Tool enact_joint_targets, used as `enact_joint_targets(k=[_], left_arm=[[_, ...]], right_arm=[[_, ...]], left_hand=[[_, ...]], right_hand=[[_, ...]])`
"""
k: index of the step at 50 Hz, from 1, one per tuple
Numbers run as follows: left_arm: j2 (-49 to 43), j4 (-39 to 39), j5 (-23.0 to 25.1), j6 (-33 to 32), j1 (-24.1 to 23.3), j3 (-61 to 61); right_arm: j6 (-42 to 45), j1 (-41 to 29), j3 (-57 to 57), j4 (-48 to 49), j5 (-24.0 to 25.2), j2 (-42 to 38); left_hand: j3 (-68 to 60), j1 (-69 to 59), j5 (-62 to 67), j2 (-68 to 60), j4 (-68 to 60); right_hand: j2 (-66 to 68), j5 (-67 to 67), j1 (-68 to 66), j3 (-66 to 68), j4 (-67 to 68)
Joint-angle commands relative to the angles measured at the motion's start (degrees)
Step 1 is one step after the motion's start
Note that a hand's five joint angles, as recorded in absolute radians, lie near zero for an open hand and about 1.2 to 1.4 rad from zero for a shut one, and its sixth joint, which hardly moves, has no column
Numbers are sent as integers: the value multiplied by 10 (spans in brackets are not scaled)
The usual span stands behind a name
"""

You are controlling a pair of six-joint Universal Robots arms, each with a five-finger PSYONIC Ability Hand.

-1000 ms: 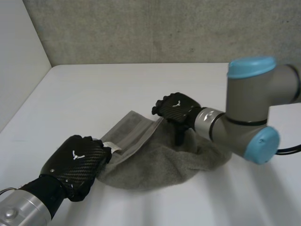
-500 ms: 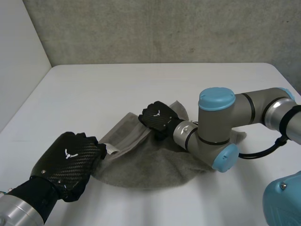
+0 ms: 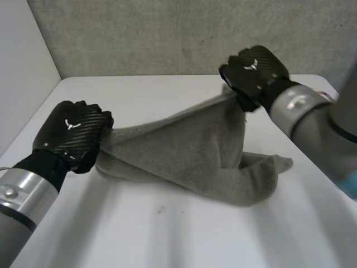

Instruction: Fold the towel.

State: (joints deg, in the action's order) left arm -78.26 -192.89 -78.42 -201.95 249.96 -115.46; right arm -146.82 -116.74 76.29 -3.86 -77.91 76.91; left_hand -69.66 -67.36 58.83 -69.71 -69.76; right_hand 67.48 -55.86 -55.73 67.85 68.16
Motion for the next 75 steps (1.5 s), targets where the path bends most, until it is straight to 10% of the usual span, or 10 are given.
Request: enact_joint_targets(k=[1,13,26,36,43,64,75], left_arm=[[-51,-4,1,3,-34,6],[-116,1,6,6,-65,-11],[-279,1,4,-25,-68,137],[-345,-18,-60,-89,-68,463],[-352,-121,-165,-92,-68,643],[-297,-139,-172,-85,-68,159],[-357,-134,-174,-86,-70,64]], right_arm=[[76,2,120,-150,-9,135],[150,-5,233,-253,-23,184],[153,-2,110,-233,-31,-33],[127,-6,-251,-2,-123,-133],[127,-7,-271,242,-120,-102],[118,0,126,137,26,-89],[46,3,170,105,24,-164]], left_hand=[[-103,-126,112,-103,-102],[-103,-126,112,-103,-102],[-103,-126,112,-103,-102],[-103,-126,112,-103,-102],[-103,-126,112,-103,-102],[-103,-126,112,-103,-102],[-103,-126,112,-103,-102]], right_hand=[[125,-141,-243,121,118],[125,-141,-243,121,118],[125,-141,-243,121,118],[125,-141,-243,121,118],[125,-141,-243,121,118],[125,-141,-243,121,118],[125,-141,-243,121,118]])
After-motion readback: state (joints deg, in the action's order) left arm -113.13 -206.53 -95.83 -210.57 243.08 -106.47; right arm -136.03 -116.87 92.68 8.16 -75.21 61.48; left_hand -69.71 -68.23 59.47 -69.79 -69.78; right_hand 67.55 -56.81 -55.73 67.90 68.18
